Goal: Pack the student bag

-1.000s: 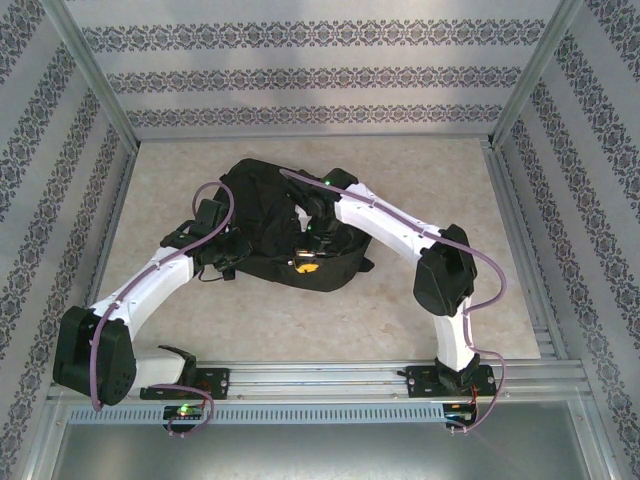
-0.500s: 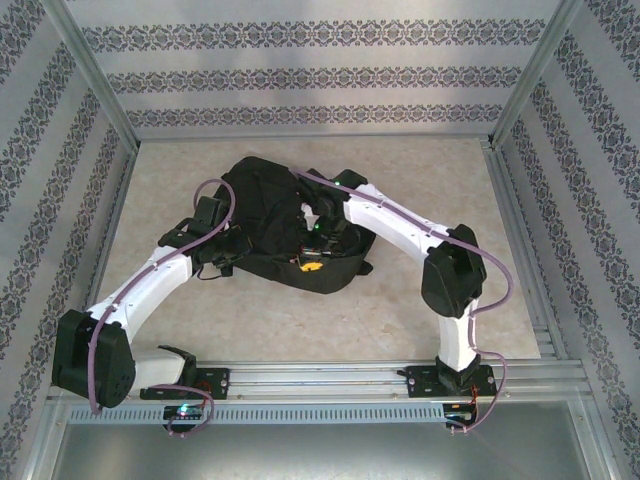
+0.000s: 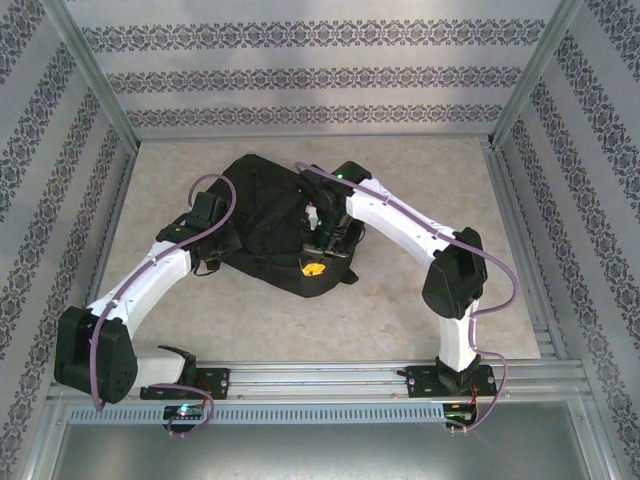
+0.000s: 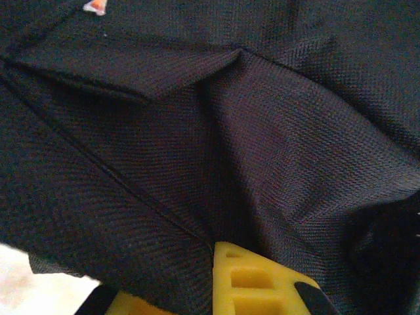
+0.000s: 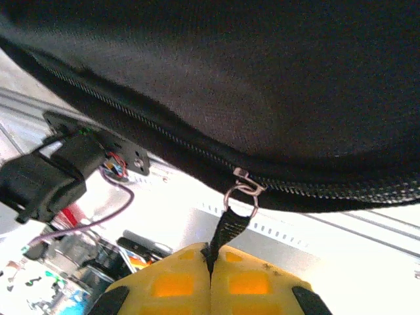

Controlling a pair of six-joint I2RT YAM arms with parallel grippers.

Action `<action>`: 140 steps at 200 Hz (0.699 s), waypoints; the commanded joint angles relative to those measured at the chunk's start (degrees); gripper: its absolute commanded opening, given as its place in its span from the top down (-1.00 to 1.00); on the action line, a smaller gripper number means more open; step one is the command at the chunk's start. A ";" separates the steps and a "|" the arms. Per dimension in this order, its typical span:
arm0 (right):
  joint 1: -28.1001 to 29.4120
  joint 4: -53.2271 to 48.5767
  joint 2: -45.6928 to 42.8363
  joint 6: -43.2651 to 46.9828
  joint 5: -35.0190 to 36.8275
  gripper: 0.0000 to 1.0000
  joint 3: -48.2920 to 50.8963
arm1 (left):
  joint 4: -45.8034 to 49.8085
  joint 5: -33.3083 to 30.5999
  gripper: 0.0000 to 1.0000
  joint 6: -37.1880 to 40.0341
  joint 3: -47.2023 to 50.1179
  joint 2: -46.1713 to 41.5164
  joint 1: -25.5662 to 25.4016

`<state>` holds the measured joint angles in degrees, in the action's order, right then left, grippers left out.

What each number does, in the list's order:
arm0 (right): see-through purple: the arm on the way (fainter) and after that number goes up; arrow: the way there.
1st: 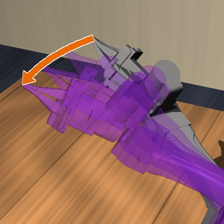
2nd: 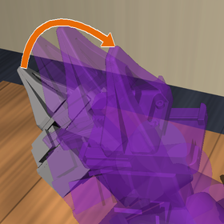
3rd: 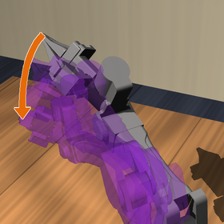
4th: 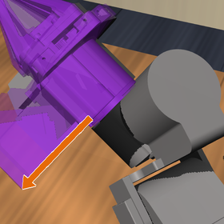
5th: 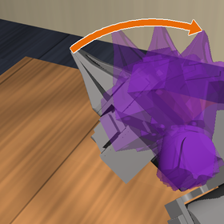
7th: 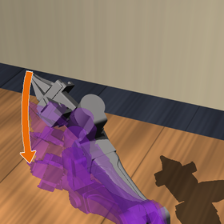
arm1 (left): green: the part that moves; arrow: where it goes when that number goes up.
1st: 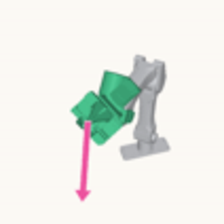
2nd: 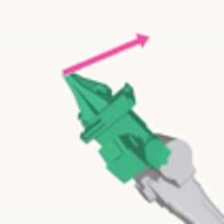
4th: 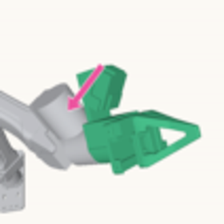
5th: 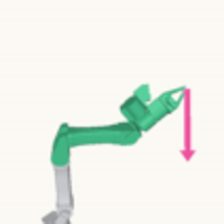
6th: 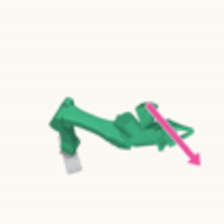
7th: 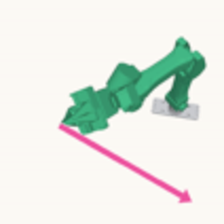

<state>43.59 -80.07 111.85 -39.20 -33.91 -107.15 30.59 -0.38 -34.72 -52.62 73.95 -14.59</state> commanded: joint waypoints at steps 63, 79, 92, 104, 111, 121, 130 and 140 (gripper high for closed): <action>5.03 9.58 -5.59 7.09 -2.05 1.00 9.45 | -4.60 1.13 1.00 6.91 -14.21 12.24 0.96; 6.73 17.51 -4.57 4.64 -0.98 1.00 9.17 | -7.12 6.87 1.00 6.62 -17.99 16.03 0.22; 7.03 25.41 -4.49 1.04 0.50 1.00 10.25 | -9.07 9.43 0.77 5.30 -19.86 17.63 0.16; 6.99 31.14 -3.95 -0.79 1.16 1.00 10.40 | -8.52 9.09 0.31 4.48 -21.16 17.98 0.22; 7.00 31.92 -3.24 -0.58 2.48 1.00 9.21 | -7.24 8.00 0.14 3.95 -21.38 17.55 0.25; 6.90 32.16 -2.39 0.21 4.25 1.00 7.40 | -4.48 6.26 0.10 2.49 -20.93 16.54 0.47; 6.62 33.80 -2.17 -0.03 4.66 1.00 7.04 | -0.87 5.28 0.09 0.37 -20.36 14.93 0.82; 6.27 35.73 -2.25 -1.05 5.33 1.00 7.14 | 1.38 6.27 0.09 -1.81 -18.57 12.60 1.05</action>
<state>50.13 -53.39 108.99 -37.89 -30.57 -97.73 28.42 4.40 -31.64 -71.88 91.57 -14.06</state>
